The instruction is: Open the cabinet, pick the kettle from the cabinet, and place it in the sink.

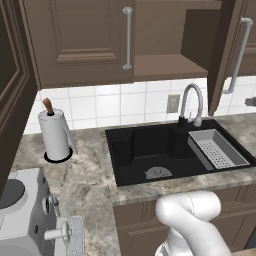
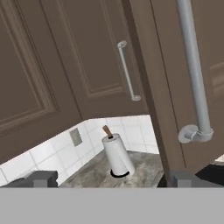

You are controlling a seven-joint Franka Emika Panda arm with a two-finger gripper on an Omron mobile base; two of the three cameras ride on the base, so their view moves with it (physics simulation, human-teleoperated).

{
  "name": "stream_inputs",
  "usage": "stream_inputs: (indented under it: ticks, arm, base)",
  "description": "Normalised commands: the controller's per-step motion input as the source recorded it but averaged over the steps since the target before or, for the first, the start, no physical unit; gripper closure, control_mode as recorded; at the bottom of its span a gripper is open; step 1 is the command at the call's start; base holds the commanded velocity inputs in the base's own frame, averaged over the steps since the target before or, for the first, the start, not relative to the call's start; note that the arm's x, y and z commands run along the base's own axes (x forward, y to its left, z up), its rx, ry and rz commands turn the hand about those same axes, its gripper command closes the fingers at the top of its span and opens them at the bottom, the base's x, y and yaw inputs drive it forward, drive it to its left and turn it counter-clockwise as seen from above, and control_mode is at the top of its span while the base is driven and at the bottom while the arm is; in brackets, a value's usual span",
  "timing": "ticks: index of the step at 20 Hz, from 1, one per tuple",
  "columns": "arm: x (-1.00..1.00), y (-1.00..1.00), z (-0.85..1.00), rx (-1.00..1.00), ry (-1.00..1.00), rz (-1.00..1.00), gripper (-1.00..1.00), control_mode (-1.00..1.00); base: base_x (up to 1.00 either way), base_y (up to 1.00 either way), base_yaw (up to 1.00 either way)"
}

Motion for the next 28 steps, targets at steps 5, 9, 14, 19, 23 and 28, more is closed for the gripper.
stream_inputs:
  ticks: [5,9,14,19,23,28]
  arm:
    - [-0.27,0.34,0.0,0.0,0.02,-0.12,-1.0,-1.0]
    - [-0.25,0.33,-0.01,0.03,0.04,-0.16,-1.0,-1.0]
    - [-0.16,0.37,-0.01,0.03,0.08,-0.21,-1.0,-1.0]
    - [-0.01,0.35,-0.04,0.1,0.15,-0.26,-1.0,-1.0]
    - [0.03,0.34,-0.03,0.13,0.18,-0.27,-1.0,-1.0]
    - [0.12,0.27,-0.05,0.15,0.17,-0.26,-1.0,-1.0]
  base:
    - [0.0,0.0,0.0]
    - [0.0,0.0,0.0]
    - [0.0,0.0,0.0]
    - [0.0,0.0,0.0]
    - [0.0,0.0,0.0]
    - [0.0,0.0,0.0]
